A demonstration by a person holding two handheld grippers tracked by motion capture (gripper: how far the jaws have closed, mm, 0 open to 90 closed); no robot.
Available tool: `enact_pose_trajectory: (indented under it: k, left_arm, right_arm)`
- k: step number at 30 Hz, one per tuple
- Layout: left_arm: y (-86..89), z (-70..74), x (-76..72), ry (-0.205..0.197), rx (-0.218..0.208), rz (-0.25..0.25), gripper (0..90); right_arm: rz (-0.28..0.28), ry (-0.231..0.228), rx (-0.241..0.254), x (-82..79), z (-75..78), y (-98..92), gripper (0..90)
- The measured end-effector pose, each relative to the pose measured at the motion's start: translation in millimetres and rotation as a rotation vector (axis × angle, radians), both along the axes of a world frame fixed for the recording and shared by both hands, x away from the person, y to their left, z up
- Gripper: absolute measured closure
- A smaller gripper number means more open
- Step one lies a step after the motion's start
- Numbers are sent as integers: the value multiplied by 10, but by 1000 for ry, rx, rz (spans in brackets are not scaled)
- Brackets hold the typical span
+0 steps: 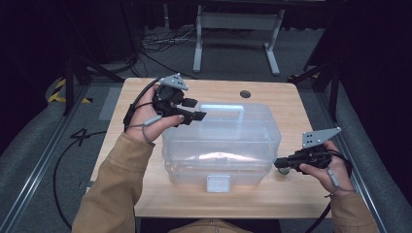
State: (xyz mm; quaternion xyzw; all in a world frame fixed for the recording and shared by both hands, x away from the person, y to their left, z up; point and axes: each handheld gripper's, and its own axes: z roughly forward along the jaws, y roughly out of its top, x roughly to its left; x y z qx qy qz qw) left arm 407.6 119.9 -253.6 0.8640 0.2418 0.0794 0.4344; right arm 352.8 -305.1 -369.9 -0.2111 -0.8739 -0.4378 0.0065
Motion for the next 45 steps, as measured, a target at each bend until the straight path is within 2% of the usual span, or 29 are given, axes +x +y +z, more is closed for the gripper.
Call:
enact_pose_trajectory:
  k: [5, 9, 19, 23, 26, 29, 33, 34, 39, 45]
  left_arm:
    - [186, 93, -163, -24, -32, 19, 457]
    - [307, 122, -262, -31, -32, 29, 467]
    - [405, 129, -407, -39, -21, 41, 472]
    - [401, 127, -460, -39, -7, 34, 485]
    - [417, 148, -507, -66, -22, 42, 489]
    - [449, 179, -561, -75, -45, 42, 520]
    - [473, 190, -643, -92, -42, 36, 546]
    - [478, 188, -681, -93, -54, 32, 553]
    - [495, 154, -768, -81, -72, 14, 654]
    - [513, 1, -848, -48, -101, -5, 765]
  right_arm:
    - [-21, -24, 16, 3, 59, 8, 900]
    - [-40, -45, 40, 16, 106, 12, 900]
    - [-99, -79, 99, 43, 188, 14, 900]
    - [-117, -102, 103, 67, 208, 50, 900]
    - [-143, -120, 108, 76, 233, 51, 900]
    - [-169, -130, 117, 86, 246, 54, 900]
    - [-195, -136, 126, 101, 260, 58, 900]
    - [-201, -137, 125, 104, 264, 60, 900]
    - [-230, -136, 139, 126, 276, 62, 900]
    - [-266, -145, 159, 154, 320, 72, 900]
